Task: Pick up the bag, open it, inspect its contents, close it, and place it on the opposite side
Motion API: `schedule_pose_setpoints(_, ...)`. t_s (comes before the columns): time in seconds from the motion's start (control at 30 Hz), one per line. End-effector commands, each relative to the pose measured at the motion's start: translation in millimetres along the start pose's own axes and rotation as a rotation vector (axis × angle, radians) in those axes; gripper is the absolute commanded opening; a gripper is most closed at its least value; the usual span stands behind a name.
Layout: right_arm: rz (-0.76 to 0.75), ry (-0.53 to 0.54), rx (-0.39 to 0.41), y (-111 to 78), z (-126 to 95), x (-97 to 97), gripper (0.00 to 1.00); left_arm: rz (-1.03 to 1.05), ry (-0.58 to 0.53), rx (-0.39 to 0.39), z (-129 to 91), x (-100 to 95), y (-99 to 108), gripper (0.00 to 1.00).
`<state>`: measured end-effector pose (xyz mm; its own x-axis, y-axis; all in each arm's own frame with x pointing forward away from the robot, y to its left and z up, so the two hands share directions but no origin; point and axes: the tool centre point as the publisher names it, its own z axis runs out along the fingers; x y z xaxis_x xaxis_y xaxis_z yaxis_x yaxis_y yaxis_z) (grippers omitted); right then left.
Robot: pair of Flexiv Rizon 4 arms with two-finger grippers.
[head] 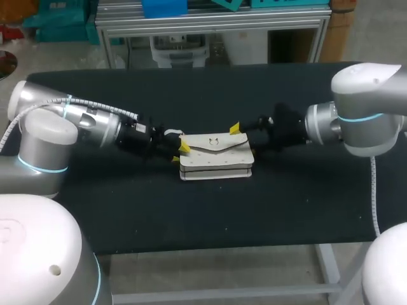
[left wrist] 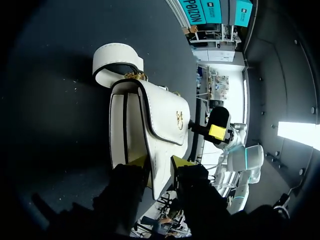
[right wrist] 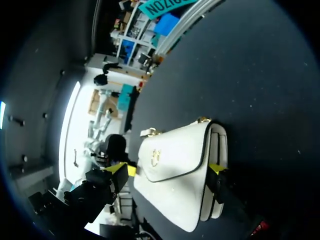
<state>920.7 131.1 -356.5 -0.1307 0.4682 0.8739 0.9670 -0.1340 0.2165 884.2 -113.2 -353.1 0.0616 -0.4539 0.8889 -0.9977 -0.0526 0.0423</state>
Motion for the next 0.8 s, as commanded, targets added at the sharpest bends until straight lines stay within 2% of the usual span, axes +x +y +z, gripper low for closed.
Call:
schedule_pose_setpoints(0.03,-0.016,0.005,-0.035,-6.5,-6.4,5.9,1.00,-0.003,0.005,0.008,0.9,-2.4,0.4,0.32)
schedule_pose_setpoints(0.33,-0.016,-0.021,-0.015,-6.7,-9.3,4.2,1.00,-0.003,0.003,0.011,-0.8,-1.6,0.7,0.31)
schedule_pose_setpoints(0.53,-0.017,-0.059,0.000,-5.9,-18.7,0.9,1.00,0.007,-0.009,0.001,1.4,-1.8,1.7,0.18)
schedule_pose_setpoints(0.7,-0.028,-0.082,0.011,-4.6,-26.6,-0.4,1.00,-0.005,-0.029,-0.021,8.9,-5.4,-1.8,0.29)
schedule_pose_setpoints(0.8,-0.037,-0.093,0.012,-5.0,-31.7,-1.2,1.00,-0.016,-0.039,-0.029,13.3,-8.0,-5.9,0.30)
